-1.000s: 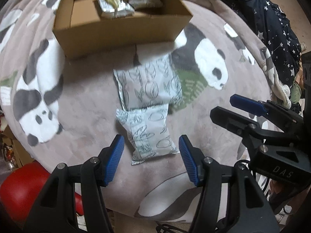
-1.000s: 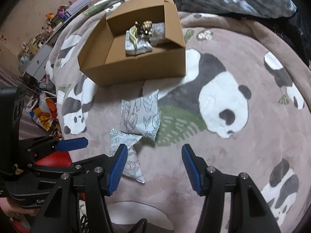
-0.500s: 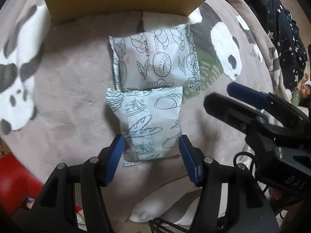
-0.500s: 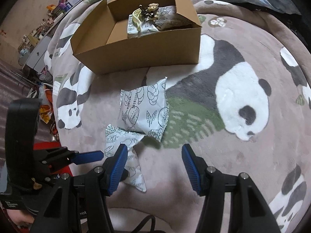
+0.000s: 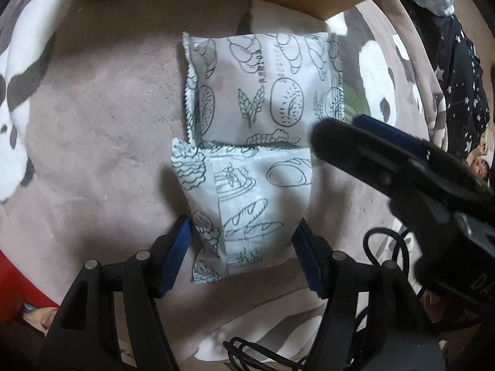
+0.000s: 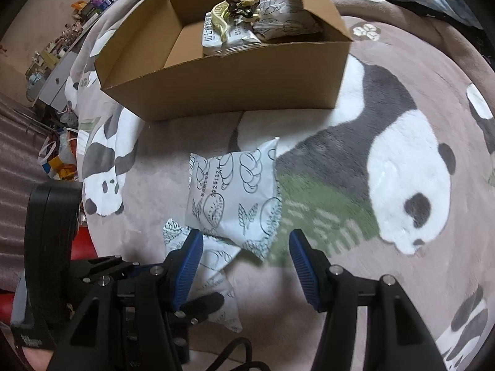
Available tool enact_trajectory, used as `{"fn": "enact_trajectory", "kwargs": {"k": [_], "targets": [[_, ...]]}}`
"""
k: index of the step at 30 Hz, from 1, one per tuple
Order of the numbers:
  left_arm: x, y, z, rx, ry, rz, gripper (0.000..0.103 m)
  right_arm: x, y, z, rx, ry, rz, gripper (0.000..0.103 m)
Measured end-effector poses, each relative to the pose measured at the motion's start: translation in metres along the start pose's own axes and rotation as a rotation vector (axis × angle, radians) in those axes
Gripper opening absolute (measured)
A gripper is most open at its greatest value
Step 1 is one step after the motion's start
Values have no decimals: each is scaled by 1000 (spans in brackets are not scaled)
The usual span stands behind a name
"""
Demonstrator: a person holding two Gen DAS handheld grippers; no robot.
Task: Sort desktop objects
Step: 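Grasp the white bread-print packet with the left tool while the right tool grasps the other packet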
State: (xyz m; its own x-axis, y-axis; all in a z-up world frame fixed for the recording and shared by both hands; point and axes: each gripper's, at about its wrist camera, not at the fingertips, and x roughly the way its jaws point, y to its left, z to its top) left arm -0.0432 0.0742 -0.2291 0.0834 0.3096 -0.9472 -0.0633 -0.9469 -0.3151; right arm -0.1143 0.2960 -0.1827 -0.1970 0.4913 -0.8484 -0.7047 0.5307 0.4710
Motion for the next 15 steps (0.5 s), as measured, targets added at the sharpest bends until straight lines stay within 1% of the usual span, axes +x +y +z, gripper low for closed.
{"fn": "enact_trajectory", "kwargs": {"k": [2,6,13,15], "targets": [[1,-6,2,23,-8,21,62,6,2,5,1,6,0,59],[0,-7,2,20,-21,30,58,16,4,13,8,10,-11,61],[-7,4,3,27,-45,47,54,30,8,23,27,18,-9,61],[-10,8,5,37,-54,74,53,34,11,25,26,20,-10,61]]}}
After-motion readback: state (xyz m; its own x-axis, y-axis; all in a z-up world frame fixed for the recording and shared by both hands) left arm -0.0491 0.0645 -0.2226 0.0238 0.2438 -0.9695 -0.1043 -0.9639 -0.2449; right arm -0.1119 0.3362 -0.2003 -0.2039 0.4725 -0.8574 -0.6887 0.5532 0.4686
